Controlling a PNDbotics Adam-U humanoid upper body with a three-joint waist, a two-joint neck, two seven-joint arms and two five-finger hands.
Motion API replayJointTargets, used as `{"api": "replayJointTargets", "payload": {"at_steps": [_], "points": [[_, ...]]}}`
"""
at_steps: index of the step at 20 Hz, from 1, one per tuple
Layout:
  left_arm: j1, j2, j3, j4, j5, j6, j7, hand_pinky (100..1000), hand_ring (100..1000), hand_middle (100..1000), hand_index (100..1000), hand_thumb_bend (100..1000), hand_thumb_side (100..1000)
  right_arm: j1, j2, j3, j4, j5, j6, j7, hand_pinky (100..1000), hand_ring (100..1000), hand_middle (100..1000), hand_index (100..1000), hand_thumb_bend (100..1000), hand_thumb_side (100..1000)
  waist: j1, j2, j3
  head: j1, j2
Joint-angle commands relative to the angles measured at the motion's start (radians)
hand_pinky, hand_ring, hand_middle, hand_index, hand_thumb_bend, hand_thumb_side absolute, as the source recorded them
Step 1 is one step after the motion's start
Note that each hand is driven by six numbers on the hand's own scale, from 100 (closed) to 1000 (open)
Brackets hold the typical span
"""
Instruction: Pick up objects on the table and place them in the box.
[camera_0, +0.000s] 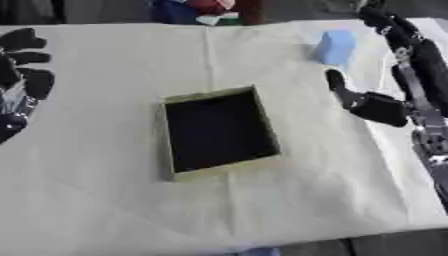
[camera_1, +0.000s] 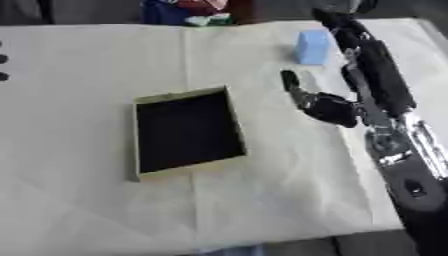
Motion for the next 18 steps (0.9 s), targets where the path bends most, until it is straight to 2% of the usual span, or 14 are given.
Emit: {"api": "replayJointTargets", "payload": {"at_steps": [1,12,18], "points": [[-0.009,0.017,0.006,-0.013,0.004,0.001,-0.002,693,775,775,904,589,714,-0.006,-0.025,-0.004,-0.021,-0.006,0.002,-0.004,828,863,853,973,280,455,0.001,-0.017,0.0,-0.001,-0.001],[-0.01,0.017,0.005,-0.013,0.003,0.001,-0.002,693,775,775,904,589,714,-0.005,-0.036,-0.007,-0.021,-0.005,0.002,-0.005,834,865,855,975,284,450,0.0,-0.018,0.0,0.0,-0.002],[-0.009,0.018,0.004,-0.011,0.003,0.0,-0.003,693,775,775,904,589,714,0.017,-0.145,-0.011,-0.021,-0.021,-0.005,-0.004,856,878,868,984,294,438,-0.006,-0.019,0.002,-0.001,0.0]]}}
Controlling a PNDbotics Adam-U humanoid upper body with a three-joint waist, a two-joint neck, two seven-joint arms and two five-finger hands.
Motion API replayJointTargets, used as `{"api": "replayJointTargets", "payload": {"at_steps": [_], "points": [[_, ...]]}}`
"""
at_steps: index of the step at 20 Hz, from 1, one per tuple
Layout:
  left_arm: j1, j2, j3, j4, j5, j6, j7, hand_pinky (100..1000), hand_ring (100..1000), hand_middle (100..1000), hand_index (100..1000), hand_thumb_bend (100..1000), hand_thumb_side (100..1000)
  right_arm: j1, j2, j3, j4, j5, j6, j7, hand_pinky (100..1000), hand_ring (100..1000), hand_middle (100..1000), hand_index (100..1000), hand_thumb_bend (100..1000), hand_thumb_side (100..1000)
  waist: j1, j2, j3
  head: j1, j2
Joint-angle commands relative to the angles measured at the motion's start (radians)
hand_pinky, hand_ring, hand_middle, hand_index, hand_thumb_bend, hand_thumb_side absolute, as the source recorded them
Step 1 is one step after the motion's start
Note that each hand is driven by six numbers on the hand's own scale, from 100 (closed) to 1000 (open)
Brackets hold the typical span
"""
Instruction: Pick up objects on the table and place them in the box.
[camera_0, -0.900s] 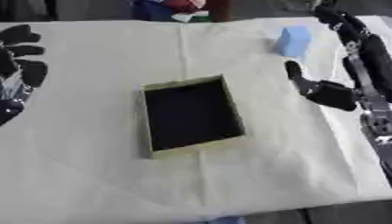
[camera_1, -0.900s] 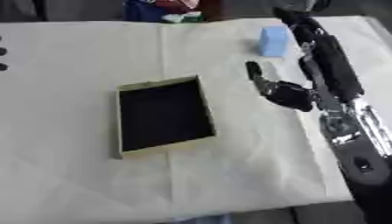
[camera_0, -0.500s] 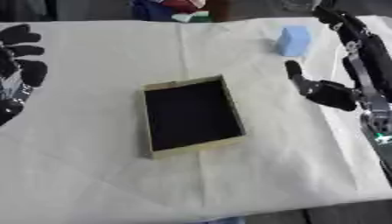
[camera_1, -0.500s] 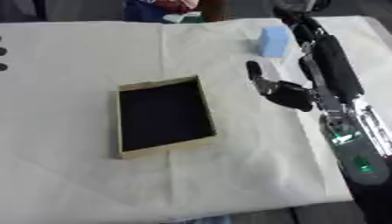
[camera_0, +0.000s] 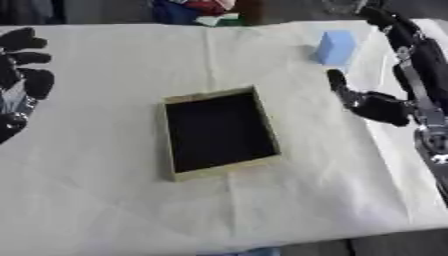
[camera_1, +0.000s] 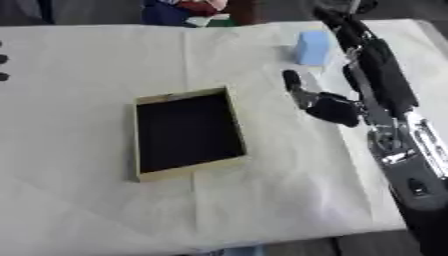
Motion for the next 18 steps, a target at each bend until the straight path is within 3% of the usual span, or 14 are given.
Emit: {"api": "replayJointTargets", "payload": {"at_steps": [1,9,14,18], "points": [[-0.009,0.019,0.005,-0.012,0.003,-0.001,-0.001,693,775,775,904,589,714,0.005,-0.099,-0.012,-0.021,-0.018,-0.006,0.0,858,880,869,985,296,435,-0.003,-0.017,0.001,0.001,-0.002],[-0.018,0.026,0.0,-0.013,0.001,-0.003,-0.005,693,775,775,904,586,715,0.026,-0.294,-0.019,-0.016,-0.072,0.05,0.062,879,894,882,980,329,397,-0.021,-0.014,0.017,-0.006,-0.015],[-0.027,0.028,-0.004,-0.015,0.001,-0.004,-0.011,693,775,774,904,587,714,-0.017,-0.419,-0.017,0.085,-0.147,0.126,0.14,887,909,898,973,346,352,-0.031,-0.011,0.041,-0.023,-0.025],[-0.034,0.028,-0.009,-0.016,0.002,-0.004,-0.015,693,775,774,904,589,713,-0.085,-0.46,-0.012,0.191,-0.213,0.165,0.206,884,910,894,967,347,323,-0.038,-0.011,0.054,-0.035,-0.028]]}}
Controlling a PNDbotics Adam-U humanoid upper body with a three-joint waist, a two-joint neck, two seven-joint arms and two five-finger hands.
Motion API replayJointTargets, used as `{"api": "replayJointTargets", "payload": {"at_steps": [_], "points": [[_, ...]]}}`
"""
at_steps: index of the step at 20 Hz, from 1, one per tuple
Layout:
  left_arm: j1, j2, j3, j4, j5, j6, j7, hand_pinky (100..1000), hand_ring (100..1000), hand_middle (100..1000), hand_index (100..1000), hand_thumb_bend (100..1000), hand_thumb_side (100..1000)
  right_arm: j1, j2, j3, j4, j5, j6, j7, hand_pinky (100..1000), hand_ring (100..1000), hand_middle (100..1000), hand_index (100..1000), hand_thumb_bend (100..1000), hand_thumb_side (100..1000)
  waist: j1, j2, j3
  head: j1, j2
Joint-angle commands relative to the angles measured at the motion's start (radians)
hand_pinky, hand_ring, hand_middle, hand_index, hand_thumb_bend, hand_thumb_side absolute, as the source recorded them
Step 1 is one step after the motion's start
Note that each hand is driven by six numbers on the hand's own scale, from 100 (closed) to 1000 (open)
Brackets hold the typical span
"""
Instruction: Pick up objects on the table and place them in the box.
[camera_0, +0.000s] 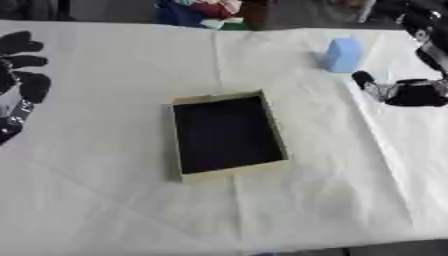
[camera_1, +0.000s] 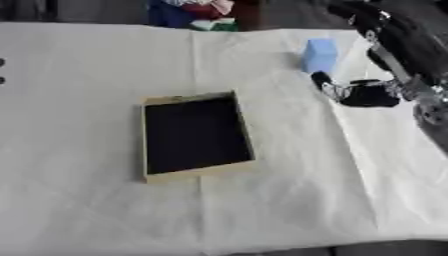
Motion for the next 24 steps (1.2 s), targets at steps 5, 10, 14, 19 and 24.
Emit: {"api": "replayJointTargets", "payload": {"at_steps": [5,10,14,19,24], "points": [[-0.028,0.017,-0.007,-0.016,0.003,-0.004,-0.013,693,774,774,904,589,714,-0.125,-0.076,-0.01,0.188,-0.125,0.05,0.12,881,909,892,966,349,308,-0.004,-0.012,0.013,-0.015,-0.014],[-0.035,0.015,-0.013,-0.017,0.004,-0.004,-0.019,694,774,774,904,590,713,-0.217,-0.084,-0.008,0.32,-0.202,0.06,0.197,883,912,892,973,356,302,-0.007,-0.011,0.027,-0.023,-0.018],[-0.041,0.014,-0.017,-0.018,0.005,-0.004,-0.025,694,774,774,904,590,713,-0.283,-0.083,0.005,0.432,-0.212,0.04,0.224,881,910,890,973,358,296,-0.007,-0.011,0.043,-0.033,-0.022],[-0.053,0.011,-0.023,-0.02,0.006,-0.004,-0.033,694,775,774,904,591,715,-0.34,-0.078,0.019,0.565,-0.208,-0.021,0.226,883,915,890,973,358,284,-0.009,-0.004,0.068,-0.048,-0.03],[-0.068,0.008,-0.028,-0.024,0.007,-0.003,-0.042,694,774,774,904,591,715,-0.373,-0.073,0.026,0.656,-0.187,-0.077,0.237,890,923,894,976,354,273,-0.019,0.005,0.105,-0.078,-0.05]]}}
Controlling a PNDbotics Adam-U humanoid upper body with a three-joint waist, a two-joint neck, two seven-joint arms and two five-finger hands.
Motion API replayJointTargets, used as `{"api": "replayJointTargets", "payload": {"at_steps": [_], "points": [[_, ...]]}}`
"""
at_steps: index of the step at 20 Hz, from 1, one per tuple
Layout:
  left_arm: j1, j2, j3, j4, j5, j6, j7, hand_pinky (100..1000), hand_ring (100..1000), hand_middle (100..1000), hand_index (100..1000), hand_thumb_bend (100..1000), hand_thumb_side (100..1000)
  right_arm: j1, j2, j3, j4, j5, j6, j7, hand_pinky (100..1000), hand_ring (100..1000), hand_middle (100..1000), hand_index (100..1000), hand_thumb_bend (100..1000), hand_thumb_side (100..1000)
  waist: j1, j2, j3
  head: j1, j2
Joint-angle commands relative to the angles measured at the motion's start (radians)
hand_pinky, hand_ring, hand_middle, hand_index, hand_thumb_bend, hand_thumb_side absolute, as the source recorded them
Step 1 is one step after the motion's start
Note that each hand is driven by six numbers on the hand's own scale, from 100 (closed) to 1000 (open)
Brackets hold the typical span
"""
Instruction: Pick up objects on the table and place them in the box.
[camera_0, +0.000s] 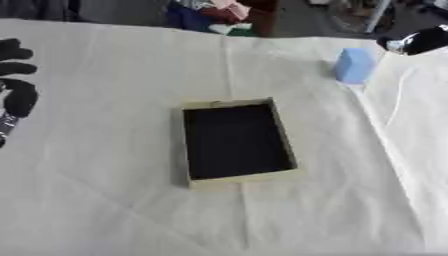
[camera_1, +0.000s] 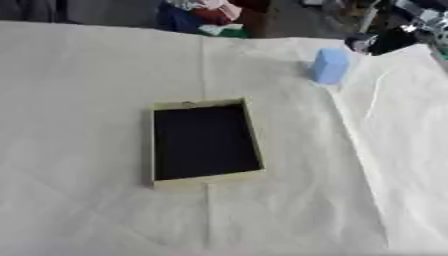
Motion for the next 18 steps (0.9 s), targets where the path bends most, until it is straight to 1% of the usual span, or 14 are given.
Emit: {"api": "replayJointTargets", "payload": {"at_steps": [1,7,18], "points": [[-0.025,0.009,-0.001,-0.023,0.006,-0.002,-0.008,694,774,774,905,591,715,-0.023,-0.04,-0.007,0.035,0.017,-0.028,0.01,893,927,896,978,353,268,0.001,-0.009,0.009,-0.017,-0.023],[-0.037,0.008,-0.003,-0.028,0.006,-0.001,-0.013,695,774,773,905,593,714,-0.026,-0.037,-0.009,0.057,0.028,-0.035,0.036,897,933,899,979,352,253,-0.002,0.0,0.036,-0.024,-0.035],[-0.046,0.009,-0.005,-0.032,0.009,0.001,-0.02,694,774,773,905,596,714,-0.008,-0.043,-0.02,0.085,0.018,-0.031,0.046,900,941,905,978,366,247,-0.001,0.018,0.059,-0.021,-0.041]]}}
